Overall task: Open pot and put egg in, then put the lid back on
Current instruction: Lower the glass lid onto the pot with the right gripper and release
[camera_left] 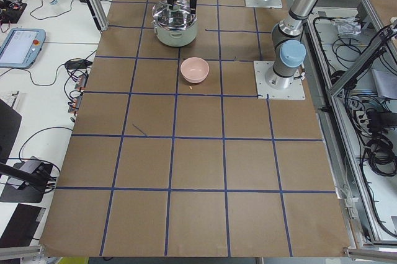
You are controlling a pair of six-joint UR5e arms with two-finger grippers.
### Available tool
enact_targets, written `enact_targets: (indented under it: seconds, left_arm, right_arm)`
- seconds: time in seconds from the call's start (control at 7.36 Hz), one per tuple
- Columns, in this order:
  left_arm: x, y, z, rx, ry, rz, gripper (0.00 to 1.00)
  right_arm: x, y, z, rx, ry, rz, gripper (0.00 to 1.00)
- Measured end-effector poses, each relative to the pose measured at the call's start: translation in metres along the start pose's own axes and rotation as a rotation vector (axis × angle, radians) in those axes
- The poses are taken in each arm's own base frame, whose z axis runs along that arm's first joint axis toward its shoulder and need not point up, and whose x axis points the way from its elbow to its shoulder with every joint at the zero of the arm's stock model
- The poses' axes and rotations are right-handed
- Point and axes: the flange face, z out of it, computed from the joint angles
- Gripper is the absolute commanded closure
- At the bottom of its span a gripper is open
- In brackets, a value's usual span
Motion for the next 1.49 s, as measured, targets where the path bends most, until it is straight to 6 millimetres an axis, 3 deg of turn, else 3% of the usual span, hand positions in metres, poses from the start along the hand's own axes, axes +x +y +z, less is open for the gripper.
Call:
enact_targets:
  seconds: [0.54,1.49]
  left_arm:
    - [0.0015,0.0024,-0.0010,0.002,0.002,0.003,0.00]
    - [0.0022,0.0025,-0.0021,0.005,0.007,0.000,0.00]
  right_arm:
    - [0.0019,0.0027,0.0078,-0.011,0.011,-0.036,0.65]
    - [0.0029,0.0035,0.0115,-0.007,0.010,-0.038,0.41]
